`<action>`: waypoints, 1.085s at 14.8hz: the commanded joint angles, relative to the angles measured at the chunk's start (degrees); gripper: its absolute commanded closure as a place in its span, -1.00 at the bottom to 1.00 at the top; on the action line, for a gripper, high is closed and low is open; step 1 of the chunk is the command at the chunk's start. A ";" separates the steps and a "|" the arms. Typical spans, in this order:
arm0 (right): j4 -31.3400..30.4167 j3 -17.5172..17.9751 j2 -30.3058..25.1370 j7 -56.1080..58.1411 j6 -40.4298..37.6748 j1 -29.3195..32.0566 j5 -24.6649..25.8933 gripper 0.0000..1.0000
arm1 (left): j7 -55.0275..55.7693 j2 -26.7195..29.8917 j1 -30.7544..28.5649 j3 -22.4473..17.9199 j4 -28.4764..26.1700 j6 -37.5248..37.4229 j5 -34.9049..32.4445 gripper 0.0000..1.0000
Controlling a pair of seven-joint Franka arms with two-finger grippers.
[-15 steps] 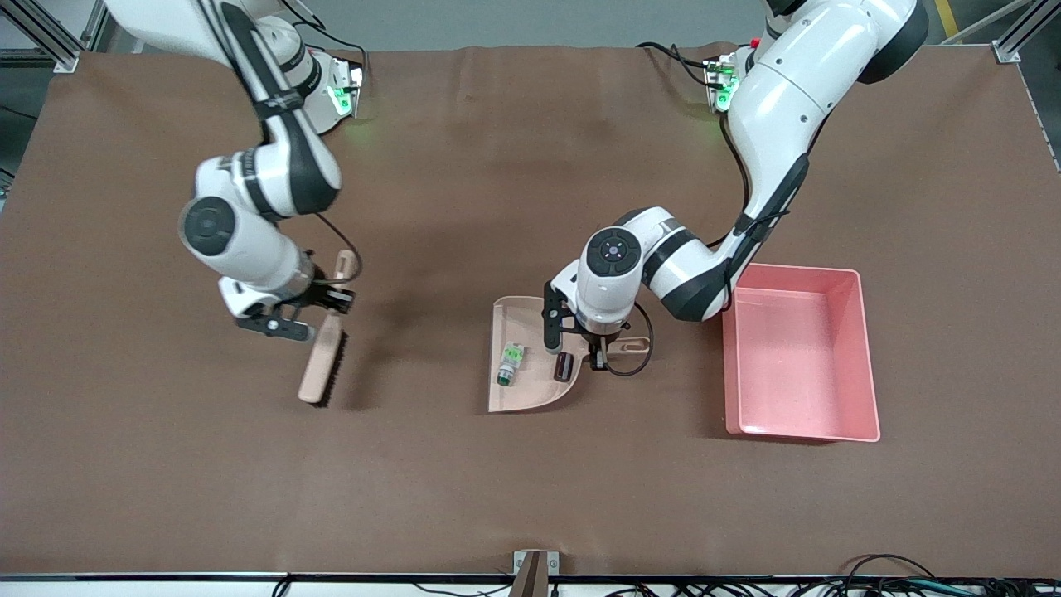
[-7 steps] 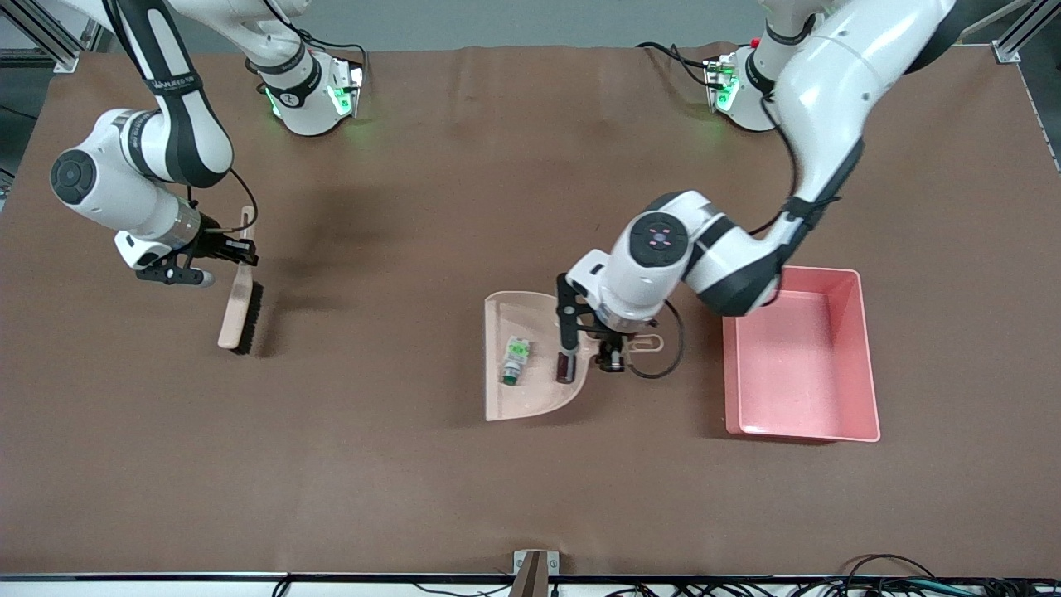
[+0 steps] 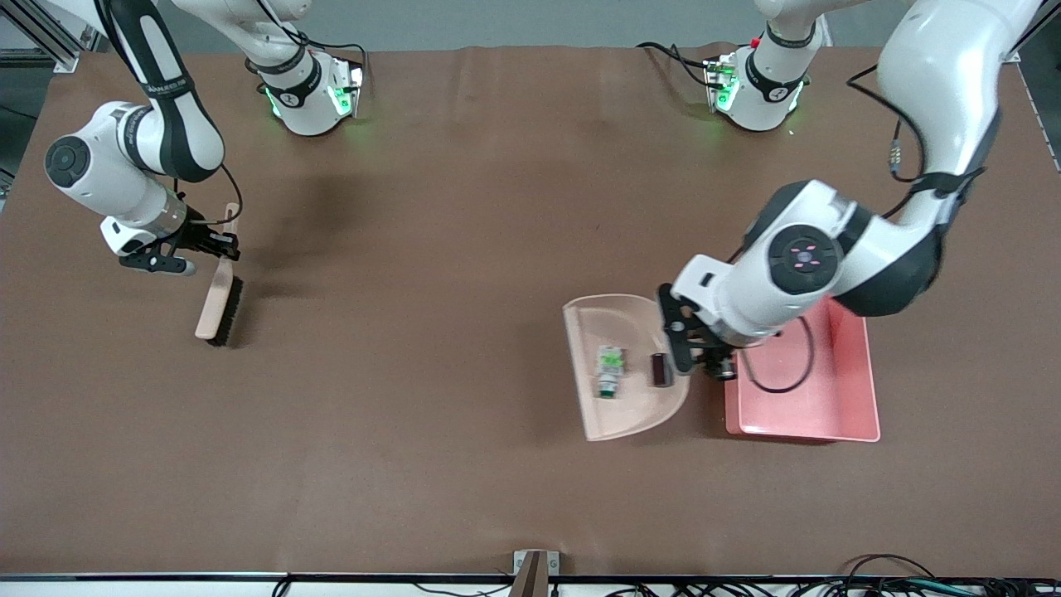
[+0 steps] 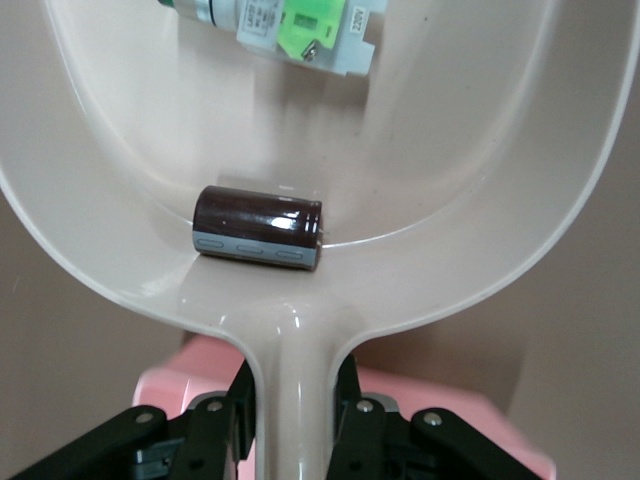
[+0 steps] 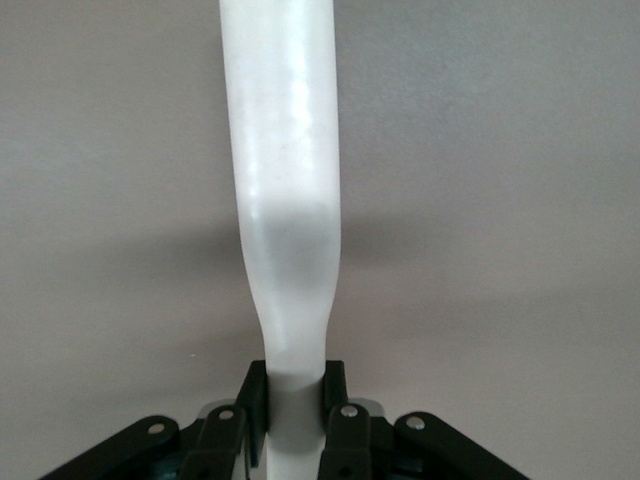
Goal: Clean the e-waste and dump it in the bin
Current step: 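Tilt the dustpan over the pink bin with the left gripper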
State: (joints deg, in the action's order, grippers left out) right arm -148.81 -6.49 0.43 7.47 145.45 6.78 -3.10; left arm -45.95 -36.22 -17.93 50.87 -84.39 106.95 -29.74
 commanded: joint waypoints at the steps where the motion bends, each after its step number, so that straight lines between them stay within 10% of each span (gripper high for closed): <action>1: -1.13 1.13 1.23 0.70 2.81 1.65 0.55 1.00 | -7.02 4.14 -6.56 0.73 -1.22 -2.09 -0.49 0.79; 6: -1.04 1.22 3.43 0.62 4.58 1.57 0.55 0.92 | -18.89 5.20 -15.62 0.81 -1.13 -2.62 -1.10 0.79; 12: -0.08 1.22 3.87 0.53 4.32 1.56 0.46 -0.63 | -24.80 4.58 -21.44 0.38 -1.39 -4.46 -9.33 0.79; 16: 1.32 1.31 3.87 0.00 3.79 1.56 0.37 -1.00 | -24.89 3.97 -23.63 0.37 -4.29 -5.17 -16.12 0.79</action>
State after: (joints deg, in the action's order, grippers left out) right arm -148.52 -6.14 4.50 7.57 149.58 7.11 -3.10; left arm -70.34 -32.68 -39.96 50.62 -86.84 102.30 -43.25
